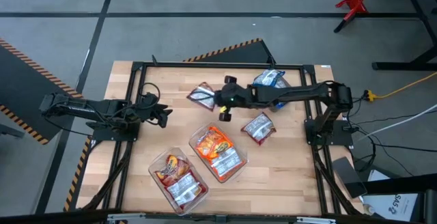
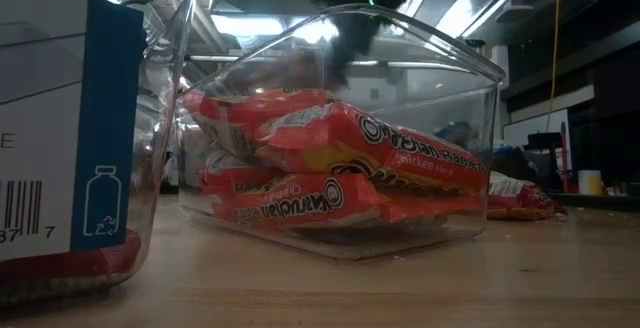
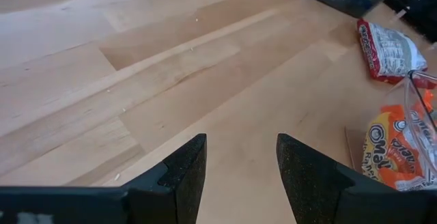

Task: Sort Maruchan noodles
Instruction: Put the red noodle pack into the bottom transparent bin

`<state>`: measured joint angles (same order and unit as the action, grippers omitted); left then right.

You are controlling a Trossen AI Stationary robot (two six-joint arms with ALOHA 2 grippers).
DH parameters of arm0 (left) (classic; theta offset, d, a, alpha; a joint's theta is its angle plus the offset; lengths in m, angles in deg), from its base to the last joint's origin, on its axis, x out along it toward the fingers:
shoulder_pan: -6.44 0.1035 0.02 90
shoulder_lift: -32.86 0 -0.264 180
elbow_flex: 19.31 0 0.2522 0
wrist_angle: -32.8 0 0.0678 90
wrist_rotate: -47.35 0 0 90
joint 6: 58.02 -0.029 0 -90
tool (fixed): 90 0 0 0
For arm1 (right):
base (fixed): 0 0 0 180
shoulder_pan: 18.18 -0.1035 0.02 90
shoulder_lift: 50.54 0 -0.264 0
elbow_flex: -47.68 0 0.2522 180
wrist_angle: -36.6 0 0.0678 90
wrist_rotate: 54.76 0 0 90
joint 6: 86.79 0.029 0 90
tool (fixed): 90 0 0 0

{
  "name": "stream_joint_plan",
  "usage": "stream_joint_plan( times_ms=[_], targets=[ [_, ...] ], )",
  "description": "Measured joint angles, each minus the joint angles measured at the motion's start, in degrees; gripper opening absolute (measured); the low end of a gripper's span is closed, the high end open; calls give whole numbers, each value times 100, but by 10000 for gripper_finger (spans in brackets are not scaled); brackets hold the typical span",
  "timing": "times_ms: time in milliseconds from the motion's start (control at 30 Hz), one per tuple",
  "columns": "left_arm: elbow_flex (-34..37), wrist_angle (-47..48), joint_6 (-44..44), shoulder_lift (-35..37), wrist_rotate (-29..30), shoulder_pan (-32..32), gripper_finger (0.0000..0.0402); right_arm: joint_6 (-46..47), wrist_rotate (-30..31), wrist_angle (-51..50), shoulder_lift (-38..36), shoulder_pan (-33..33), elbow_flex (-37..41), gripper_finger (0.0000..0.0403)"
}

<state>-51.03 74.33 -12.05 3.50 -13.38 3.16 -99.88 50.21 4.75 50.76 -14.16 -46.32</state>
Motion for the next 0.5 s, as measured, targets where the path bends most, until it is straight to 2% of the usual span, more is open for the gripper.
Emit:
stream_joint_plan(
  times_ms=[100, 233, 333, 500],
  targets=[
    [0, -1, 21, 0, -32, 1, 172, 196, -597, 121, 5, -192, -432, 6],
    [0, 0, 33, 0, -46, 0, 172, 375, -1364, 801, 79, -595, -633, 6],
    [0, 0, 34, 0, -47, 1, 172, 469, -1645, 1393, 86, -920, -635, 5],
    [0, 0, 42, 2, -47, 1, 172, 597, -1715, 1883, 214, -1478, -635, 4]
  ],
)
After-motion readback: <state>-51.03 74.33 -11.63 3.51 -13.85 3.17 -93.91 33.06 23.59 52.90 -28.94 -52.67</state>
